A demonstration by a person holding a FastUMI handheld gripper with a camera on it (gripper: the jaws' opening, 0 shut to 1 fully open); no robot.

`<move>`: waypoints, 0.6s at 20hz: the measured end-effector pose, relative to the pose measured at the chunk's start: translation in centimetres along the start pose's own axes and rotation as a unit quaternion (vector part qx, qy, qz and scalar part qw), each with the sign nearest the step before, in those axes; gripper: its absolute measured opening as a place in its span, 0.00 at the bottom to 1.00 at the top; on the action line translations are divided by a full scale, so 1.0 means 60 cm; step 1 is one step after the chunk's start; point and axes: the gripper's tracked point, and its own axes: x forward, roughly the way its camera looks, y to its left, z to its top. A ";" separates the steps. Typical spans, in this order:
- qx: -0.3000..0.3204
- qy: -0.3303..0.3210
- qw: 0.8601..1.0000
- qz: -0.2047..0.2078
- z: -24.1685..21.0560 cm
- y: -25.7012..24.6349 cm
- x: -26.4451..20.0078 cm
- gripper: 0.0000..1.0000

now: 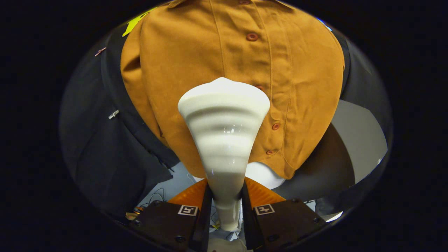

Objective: Iron the clothes twice with a garment steamer, once on the left side and once on the right side.

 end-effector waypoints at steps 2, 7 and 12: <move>0.002 -0.016 1.000 -0.003 0.016 -0.014 -0.012 0.44; 0.005 -0.077 0.997 -0.016 0.062 -0.048 -0.047 0.44; 0.013 -0.142 0.989 -0.034 0.119 -0.093 -0.090 0.44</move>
